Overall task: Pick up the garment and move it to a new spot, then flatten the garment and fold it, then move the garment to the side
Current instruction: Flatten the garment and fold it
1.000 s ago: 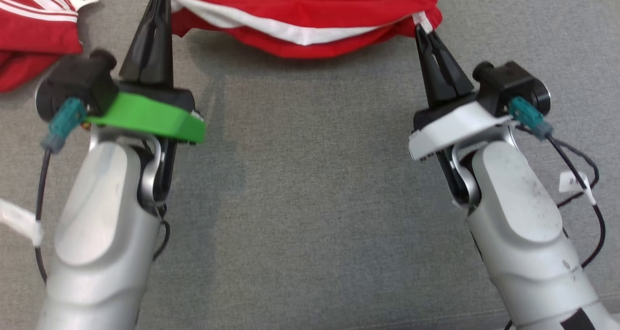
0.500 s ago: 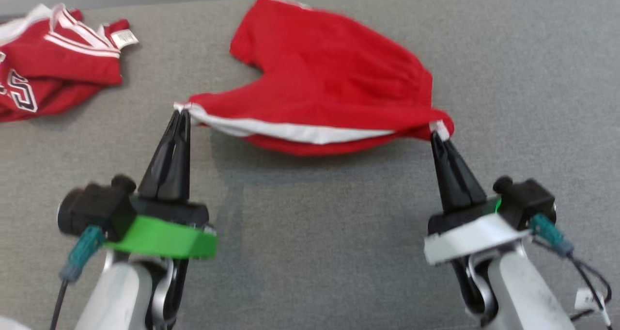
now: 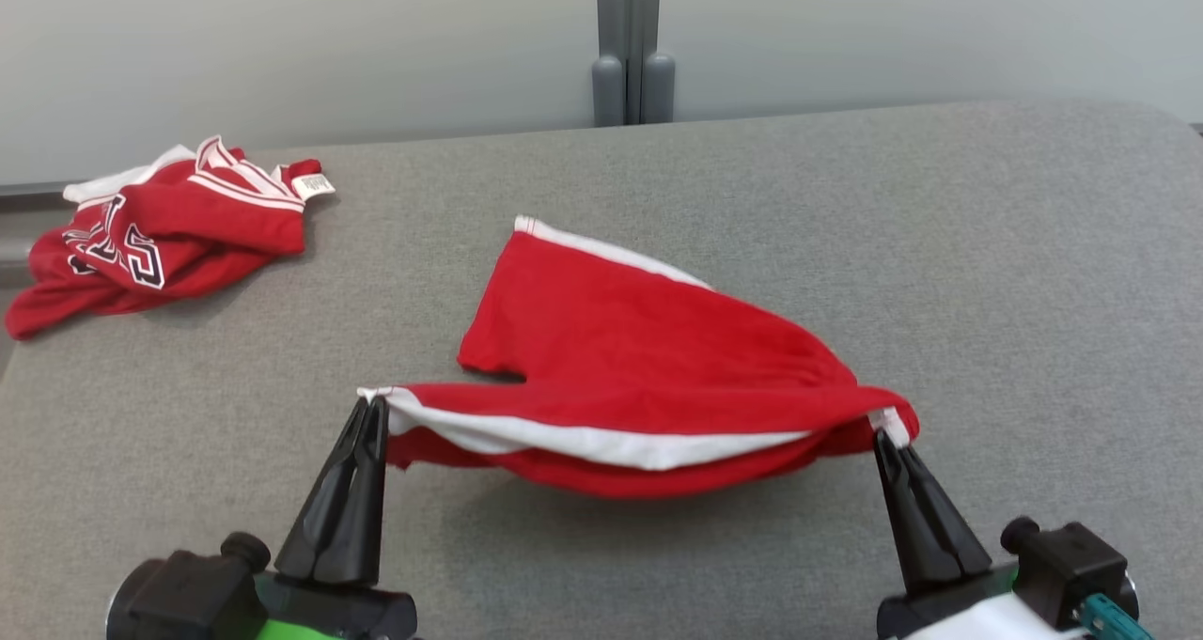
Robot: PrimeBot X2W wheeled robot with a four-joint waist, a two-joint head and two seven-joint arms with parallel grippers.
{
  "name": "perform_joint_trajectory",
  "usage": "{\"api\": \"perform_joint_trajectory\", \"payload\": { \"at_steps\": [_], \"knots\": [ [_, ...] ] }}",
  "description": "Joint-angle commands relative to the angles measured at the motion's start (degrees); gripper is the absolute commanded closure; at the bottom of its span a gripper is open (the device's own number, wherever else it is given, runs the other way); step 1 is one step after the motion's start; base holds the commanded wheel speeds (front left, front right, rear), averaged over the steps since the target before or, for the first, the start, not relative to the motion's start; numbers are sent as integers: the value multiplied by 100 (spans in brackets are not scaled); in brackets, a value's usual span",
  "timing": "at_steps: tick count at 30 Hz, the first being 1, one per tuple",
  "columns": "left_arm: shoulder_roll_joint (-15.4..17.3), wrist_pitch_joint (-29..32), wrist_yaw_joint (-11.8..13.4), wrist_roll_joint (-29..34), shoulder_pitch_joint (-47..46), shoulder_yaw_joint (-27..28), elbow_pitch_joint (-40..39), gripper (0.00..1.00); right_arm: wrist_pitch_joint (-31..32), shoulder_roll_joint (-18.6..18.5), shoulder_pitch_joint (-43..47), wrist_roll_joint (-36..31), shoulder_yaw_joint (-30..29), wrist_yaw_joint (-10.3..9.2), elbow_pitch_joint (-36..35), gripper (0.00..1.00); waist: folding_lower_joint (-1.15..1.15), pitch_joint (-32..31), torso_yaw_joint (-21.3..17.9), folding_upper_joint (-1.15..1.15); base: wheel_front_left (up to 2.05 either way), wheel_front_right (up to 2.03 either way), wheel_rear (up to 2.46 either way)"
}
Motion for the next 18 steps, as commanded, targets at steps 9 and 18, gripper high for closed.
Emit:
{"api": "perform_joint_trajectory", "payload": {
  "at_steps": [9,18],
  "knots": [
    [-76,-28,27,-179,14,45,414,100,218,-8,167,232,123,-8,145,100,0,246,-243,0,0,0,0],
    [-246,-369,-404,-258,-1161,7,2018,100,-106,-8,-740,448,87,-7,1550,100,0,627,-437,0,0,0,0]
  ]
}}
